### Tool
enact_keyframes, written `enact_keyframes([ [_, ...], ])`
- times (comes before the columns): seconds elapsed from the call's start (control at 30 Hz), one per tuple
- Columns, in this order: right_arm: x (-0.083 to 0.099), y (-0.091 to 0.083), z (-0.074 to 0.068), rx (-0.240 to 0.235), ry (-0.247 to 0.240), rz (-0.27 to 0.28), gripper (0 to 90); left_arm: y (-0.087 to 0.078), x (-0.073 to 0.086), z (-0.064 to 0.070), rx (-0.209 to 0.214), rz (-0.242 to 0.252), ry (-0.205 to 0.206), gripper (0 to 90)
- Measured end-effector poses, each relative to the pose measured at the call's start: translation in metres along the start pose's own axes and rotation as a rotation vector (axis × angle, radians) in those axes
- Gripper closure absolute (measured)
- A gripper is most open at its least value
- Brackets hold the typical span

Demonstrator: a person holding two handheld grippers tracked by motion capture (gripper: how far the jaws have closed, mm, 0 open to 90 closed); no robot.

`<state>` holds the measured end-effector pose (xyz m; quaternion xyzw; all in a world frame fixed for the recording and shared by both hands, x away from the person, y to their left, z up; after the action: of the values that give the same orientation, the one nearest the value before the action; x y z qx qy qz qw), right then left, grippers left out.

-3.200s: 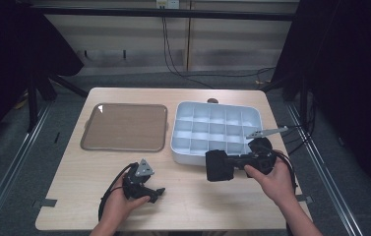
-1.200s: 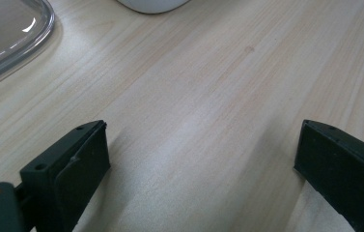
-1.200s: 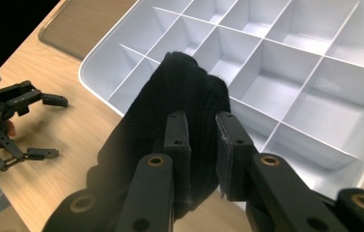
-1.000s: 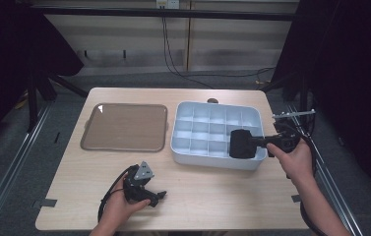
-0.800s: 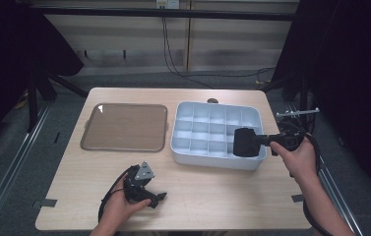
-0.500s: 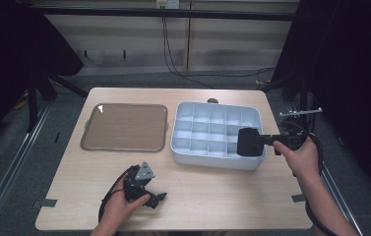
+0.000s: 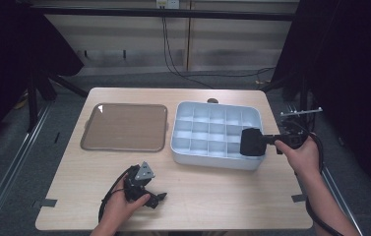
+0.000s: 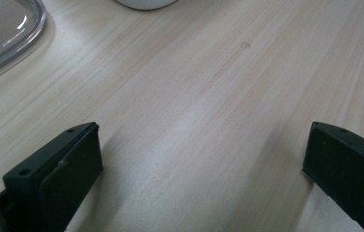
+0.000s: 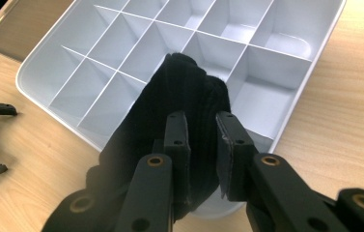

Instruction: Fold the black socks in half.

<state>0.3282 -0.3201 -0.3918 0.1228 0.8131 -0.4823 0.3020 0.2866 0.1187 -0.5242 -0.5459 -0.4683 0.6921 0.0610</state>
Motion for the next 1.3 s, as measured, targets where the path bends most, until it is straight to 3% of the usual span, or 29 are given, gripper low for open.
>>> enact_keyframes([
  [0.47, 0.008, 0.008, 0.015, 0.021, 0.018, -0.031, 76.7, 0.000, 0.000, 0.000, 0.002, 0.004, -0.001, 0.0],
  [1.3, 0.014, 0.021, 0.020, 0.073, -0.007, -0.090, 76.2, 0.000, 0.000, -0.001, 0.003, -0.002, 0.007, 0.0],
])
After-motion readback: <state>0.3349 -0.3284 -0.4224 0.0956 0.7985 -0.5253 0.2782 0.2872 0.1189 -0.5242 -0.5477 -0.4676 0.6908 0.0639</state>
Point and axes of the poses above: each handheld gripper's, and its own axes: y roughly forward along the jaws, x roughly out of its underside, z roughly to its right, the point moved 2 cm from there along y, roughly forward along the jaws, and after that the axes turned 5 degrees about -x, right-handed, at the moved point
